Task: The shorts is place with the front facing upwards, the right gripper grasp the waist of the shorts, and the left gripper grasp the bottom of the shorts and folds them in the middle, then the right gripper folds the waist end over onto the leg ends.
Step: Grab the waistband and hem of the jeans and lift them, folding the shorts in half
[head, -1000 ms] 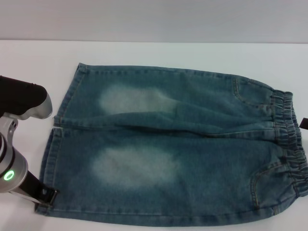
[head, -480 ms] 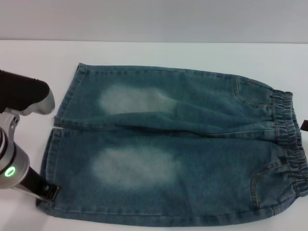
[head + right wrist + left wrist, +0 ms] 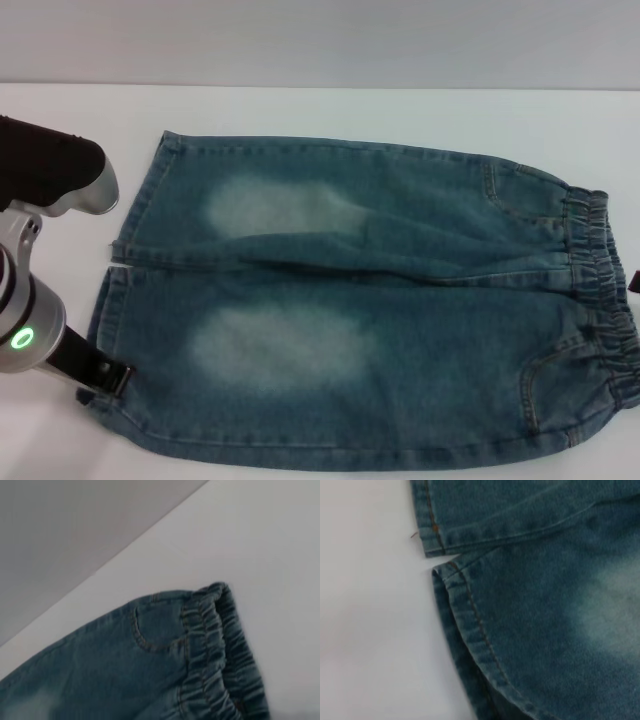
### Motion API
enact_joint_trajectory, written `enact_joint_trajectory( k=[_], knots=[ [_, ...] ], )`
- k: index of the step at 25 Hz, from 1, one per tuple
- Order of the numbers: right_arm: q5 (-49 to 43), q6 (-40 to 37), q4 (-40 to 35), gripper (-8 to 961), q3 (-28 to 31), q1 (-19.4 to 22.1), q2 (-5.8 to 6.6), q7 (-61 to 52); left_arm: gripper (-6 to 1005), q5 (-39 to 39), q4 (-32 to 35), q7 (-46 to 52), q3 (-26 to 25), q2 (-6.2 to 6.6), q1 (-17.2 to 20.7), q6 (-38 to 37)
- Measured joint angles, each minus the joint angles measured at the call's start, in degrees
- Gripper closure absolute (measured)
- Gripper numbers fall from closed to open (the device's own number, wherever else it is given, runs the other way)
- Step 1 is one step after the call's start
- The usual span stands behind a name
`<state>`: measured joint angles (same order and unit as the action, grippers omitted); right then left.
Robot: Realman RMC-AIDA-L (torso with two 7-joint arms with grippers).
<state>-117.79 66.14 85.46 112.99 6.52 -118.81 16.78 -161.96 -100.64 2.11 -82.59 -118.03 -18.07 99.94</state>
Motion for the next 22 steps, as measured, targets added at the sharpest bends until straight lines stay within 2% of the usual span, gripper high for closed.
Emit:
enact_joint_trajectory(
  k=[13,22],
  knots=[
    [0.18,2.25,-0.45,148,-0.84,1.89,-0.45,-0.73,995,-0.02,0.96,-0.12,0.06,0.0,-0.18,-0.22],
    [0.29,1.85,-3.05,149,-2.14,1.46,-0.46,-0.47,994,-0.02,1.86,-0.17,0.15,0.0,-1.2,-0.36]
  ],
)
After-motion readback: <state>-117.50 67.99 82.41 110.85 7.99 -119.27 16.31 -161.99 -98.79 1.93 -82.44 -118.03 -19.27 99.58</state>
